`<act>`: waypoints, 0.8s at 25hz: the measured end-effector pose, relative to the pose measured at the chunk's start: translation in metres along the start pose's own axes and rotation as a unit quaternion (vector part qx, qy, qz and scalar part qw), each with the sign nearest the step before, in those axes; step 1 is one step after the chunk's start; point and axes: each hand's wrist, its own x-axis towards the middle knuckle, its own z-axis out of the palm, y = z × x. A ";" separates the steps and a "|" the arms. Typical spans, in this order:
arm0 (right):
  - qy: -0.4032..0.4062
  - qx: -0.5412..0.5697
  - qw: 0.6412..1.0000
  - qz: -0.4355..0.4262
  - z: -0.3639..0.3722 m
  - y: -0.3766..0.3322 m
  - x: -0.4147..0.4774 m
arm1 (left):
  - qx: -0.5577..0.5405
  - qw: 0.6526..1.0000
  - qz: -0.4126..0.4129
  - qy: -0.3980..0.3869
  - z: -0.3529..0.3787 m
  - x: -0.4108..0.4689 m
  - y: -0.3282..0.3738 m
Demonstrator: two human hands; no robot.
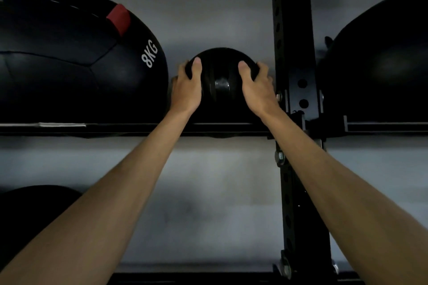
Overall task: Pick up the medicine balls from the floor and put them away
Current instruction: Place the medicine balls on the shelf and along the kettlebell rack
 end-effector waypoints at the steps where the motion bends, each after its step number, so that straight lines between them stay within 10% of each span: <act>1: 0.004 0.002 1.000 -0.006 0.001 0.000 0.000 | 0.002 1.000 0.000 0.005 0.000 -0.001 0.001; 7: 0.074 -0.035 0.995 -0.060 -0.003 -0.003 -0.047 | 0.155 0.970 0.126 0.141 0.013 -0.066 0.007; 12: 0.126 -0.062 0.979 -0.151 -0.026 0.025 -0.169 | 0.122 0.948 0.277 0.099 0.027 -0.194 -0.028; 20: -0.054 -0.222 0.970 0.087 -0.095 0.131 -0.386 | 0.060 0.978 0.010 -0.198 0.064 -0.405 -0.112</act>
